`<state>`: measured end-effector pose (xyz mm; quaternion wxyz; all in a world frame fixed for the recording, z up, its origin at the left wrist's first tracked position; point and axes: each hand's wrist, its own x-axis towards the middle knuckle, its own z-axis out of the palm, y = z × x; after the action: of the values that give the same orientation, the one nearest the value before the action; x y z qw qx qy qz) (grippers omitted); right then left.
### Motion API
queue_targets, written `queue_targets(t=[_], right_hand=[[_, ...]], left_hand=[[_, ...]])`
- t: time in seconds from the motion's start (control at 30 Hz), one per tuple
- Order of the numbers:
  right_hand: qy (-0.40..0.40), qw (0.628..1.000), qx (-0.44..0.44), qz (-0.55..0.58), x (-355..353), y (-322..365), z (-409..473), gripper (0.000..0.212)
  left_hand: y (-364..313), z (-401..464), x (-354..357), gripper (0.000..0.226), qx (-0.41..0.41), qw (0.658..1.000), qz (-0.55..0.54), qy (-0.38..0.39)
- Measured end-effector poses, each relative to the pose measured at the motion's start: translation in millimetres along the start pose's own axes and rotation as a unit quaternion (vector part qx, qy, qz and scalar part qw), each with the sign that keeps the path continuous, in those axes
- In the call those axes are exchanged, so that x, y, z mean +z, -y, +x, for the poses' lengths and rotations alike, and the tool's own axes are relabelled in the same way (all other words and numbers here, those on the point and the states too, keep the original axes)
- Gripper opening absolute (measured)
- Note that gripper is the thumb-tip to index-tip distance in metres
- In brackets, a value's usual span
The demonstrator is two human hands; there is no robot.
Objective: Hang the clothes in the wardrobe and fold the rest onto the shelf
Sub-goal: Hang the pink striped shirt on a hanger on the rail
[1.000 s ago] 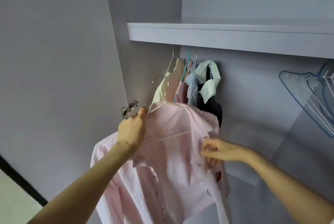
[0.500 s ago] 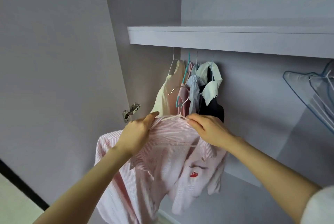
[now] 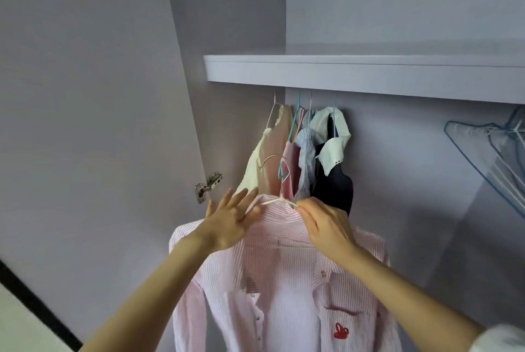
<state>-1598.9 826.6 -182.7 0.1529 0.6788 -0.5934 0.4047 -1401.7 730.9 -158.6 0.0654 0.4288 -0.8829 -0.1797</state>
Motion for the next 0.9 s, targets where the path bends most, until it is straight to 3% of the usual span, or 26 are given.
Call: queue_targets(t=[0.07, 0.17, 0.23, 0.3, 0.37, 0.53, 0.73, 0.9], right_hand=[[-0.007, 1.000, 0.009, 0.001, -5, 0, -1, 0.016], [-0.019, 1.000, 0.022, 0.004, -11, 1, 0, 0.029], [-0.024, 0.999, 0.029, 0.014, -16, 4, 3, 0.026], [-0.013, 0.999, 0.040, 0.034, -19, 8, 6, 0.019], [0.022, 0.997, 0.048, 0.055, -20, 7, 7, 0.026], [0.125, 0.992, 0.014, 0.029, -31, -6, 2, 0.030], [0.074, 0.992, -0.024, -0.097, -38, -10, 2, 0.025], [0.027, 0.990, 0.074, -0.118, -45, -7, 9, 0.031]], left_hand=[[-3, 1, 2, 0.057, -0.006, 1.000, 0.013, 0.008], [-13, 1, -1, 0.066, 0.067, 0.992, 0.032, -0.099], [-24, 1, -4, 0.057, 0.163, 0.970, -0.049, -0.174], [-38, 2, -6, 0.036, 0.204, 0.949, -0.148, -0.189], [-48, 4, -6, 0.017, 0.175, 0.943, -0.201, -0.201], [-47, 6, 5, 0.014, 0.116, 0.951, -0.142, -0.247], [-54, 8, 12, 0.013, 0.133, 0.948, -0.098, -0.272], [-57, 11, 15, 0.015, 0.085, 0.954, -0.064, -0.280]])
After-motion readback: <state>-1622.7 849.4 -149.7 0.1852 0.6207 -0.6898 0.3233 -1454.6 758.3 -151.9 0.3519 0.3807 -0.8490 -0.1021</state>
